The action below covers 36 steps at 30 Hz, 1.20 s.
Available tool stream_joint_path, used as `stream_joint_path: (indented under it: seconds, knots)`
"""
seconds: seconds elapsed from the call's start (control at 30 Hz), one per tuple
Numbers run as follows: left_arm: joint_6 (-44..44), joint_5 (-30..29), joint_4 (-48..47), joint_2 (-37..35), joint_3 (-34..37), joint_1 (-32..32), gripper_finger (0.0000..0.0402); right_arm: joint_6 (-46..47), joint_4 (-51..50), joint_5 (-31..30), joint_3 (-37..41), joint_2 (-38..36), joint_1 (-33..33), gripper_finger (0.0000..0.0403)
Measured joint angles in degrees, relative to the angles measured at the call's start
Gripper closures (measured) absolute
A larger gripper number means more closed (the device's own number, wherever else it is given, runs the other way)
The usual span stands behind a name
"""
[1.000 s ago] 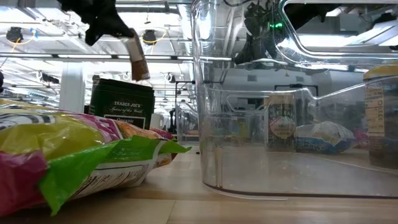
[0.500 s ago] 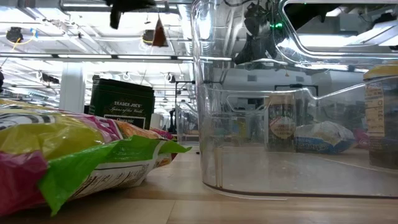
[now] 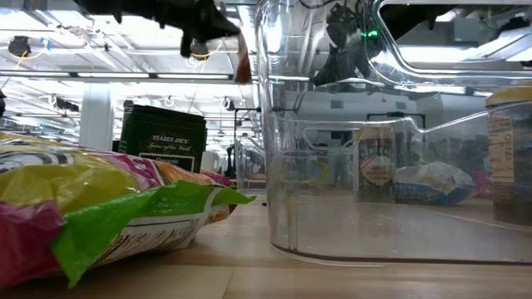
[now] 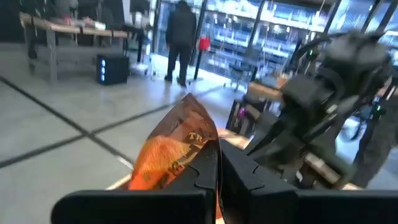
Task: Pick & Place Food Item
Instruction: Put the orange seasoning pack into the top transparent bin
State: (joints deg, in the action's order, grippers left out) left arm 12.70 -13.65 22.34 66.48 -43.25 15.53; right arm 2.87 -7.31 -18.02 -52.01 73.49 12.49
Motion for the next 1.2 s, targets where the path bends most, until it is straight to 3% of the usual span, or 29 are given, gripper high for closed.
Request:
stream_joint_path:
  seconds: [0.17,0.43,1.2]
  knots:
    - [4.8,9.1,2.7,5.1,-0.2,5.3,0.0401,0.1,0.0,0.0,0.0,0.0,0.0,0.0388]
    - [7.7,15.2,2.8,12.1,-3.0,10.3,0.0401,0.1,0.0,0.0,0.0,0.0,0.0,0.0388]
    - [10.0,17.1,3.1,23.9,-3.8,11.9,0.0401,-4.3,1.0,0.0,0.0,0.0,0.0,0.0388]
